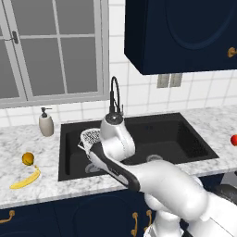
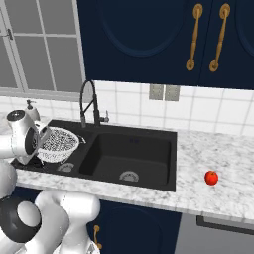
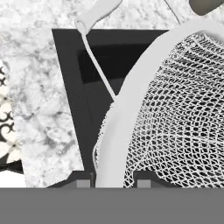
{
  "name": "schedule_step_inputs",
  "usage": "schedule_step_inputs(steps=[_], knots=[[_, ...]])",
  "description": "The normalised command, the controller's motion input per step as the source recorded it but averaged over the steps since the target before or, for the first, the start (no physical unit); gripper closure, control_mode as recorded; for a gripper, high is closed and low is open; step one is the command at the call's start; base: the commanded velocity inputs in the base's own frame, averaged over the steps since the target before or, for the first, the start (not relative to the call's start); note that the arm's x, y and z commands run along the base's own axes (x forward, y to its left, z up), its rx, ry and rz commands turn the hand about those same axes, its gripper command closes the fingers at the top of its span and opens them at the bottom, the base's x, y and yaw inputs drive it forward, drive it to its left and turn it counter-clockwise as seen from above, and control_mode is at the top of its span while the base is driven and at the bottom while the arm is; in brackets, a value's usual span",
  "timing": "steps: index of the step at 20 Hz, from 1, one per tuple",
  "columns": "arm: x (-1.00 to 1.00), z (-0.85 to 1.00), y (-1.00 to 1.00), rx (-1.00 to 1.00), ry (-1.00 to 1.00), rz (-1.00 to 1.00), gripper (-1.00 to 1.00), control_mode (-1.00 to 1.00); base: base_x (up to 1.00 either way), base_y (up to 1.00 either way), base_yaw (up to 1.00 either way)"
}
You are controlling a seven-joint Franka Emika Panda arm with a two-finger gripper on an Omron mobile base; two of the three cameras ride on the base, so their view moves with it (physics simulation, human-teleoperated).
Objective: Put the colander in the sink, put the apple, mango, banana in the colander, and turn on the sink faucet and pour water over the colander.
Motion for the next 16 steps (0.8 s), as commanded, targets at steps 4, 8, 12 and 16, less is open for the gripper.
schedule_step_inputs(steps=[4, 8, 12, 16], knots=[[1.00, -0.30, 0.32, 0.00, 0.04, 0.00, 1.00, -1.00, 0.00, 0.00, 0.00], [0.86, -0.38, 0.19, -0.09, 0.02, 0.00, 1.00, -1.00, 0.00, 0.00, 0.00], [0.57, -0.36, 0.19, -0.13, 0.03, 0.00, 1.00, -1.00, 0.00, 0.00, 0.00], [0.48, -0.28, 0.28, -0.08, 0.16, 0.03, 1.00, -1.00, 0.00, 0.00, 0.00]])
